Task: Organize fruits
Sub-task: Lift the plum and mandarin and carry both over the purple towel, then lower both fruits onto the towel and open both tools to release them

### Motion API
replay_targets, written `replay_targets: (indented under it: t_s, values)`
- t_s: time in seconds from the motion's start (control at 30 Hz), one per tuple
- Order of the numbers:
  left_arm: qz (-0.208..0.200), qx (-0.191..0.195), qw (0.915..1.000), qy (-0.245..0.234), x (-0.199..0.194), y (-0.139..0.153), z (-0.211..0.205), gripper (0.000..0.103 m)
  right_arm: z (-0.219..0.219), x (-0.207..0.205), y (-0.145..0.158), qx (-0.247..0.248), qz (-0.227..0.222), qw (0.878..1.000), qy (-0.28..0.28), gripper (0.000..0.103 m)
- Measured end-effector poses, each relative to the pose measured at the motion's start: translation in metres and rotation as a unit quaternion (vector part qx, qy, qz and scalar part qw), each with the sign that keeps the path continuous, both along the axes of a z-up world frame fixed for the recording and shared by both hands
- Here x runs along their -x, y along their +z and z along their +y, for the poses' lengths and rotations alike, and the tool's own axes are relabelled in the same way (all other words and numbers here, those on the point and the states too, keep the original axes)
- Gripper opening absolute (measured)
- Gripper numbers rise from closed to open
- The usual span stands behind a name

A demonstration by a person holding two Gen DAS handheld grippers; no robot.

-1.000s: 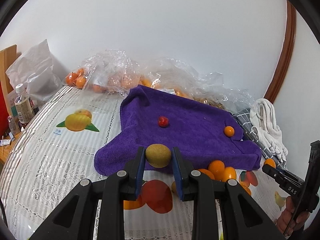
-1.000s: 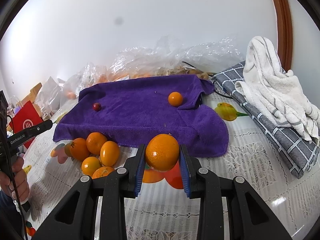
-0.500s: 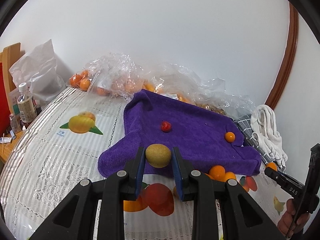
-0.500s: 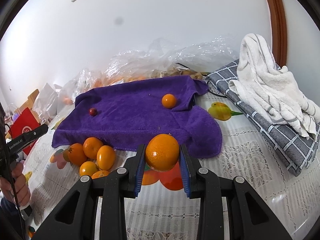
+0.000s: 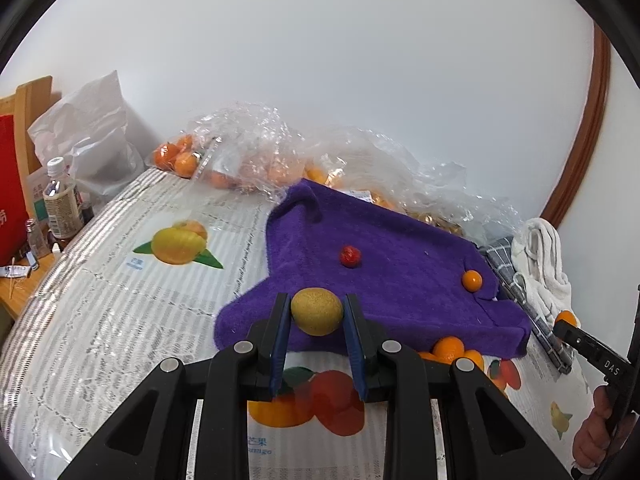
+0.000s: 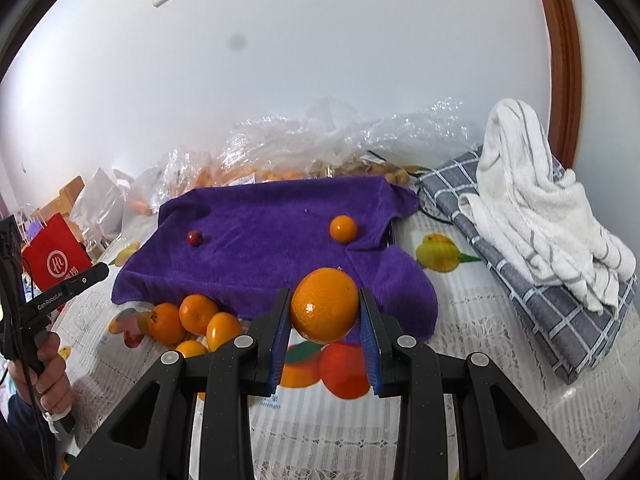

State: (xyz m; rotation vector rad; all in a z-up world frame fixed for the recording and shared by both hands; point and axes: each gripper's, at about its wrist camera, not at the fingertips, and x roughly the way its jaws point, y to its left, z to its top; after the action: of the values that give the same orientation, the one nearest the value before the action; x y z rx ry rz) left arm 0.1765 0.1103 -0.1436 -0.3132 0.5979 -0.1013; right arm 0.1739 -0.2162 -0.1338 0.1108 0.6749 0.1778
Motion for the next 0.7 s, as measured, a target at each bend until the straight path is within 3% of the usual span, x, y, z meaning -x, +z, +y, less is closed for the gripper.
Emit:
replay_targets:
  t_s: [0.17, 0.4, 0.6, 0.7]
  values:
    - [0.0, 0.002, 1.0, -0.009, -0.012, 0.019, -0.003, 0.025, 0.002, -0.018, 0.015, -0.005, -0.01, 1.0, 0.009, 0.032]
    - [0.014, -0.028, 0.9993, -0.018, -0.053, 0.032, -0.019, 0.025, 0.006, -0.061, 0.029, 0.012, -0.015, 1.0, 0.015, 0.032]
    - [0.044, -0.039, 0.998, -0.022, -0.087, 0.016, -0.032, 0.025, 0.01, -0.095, 0.006, 0.03, 0.013, 0.999, 0.017, 0.032]
    - [0.054, -0.066, 0.996, -0.025, -0.098, 0.002, -0.038, 0.025, 0.013, -0.106, -0.012, 0.037, 0.029, 0.999, 0.021, 0.032]
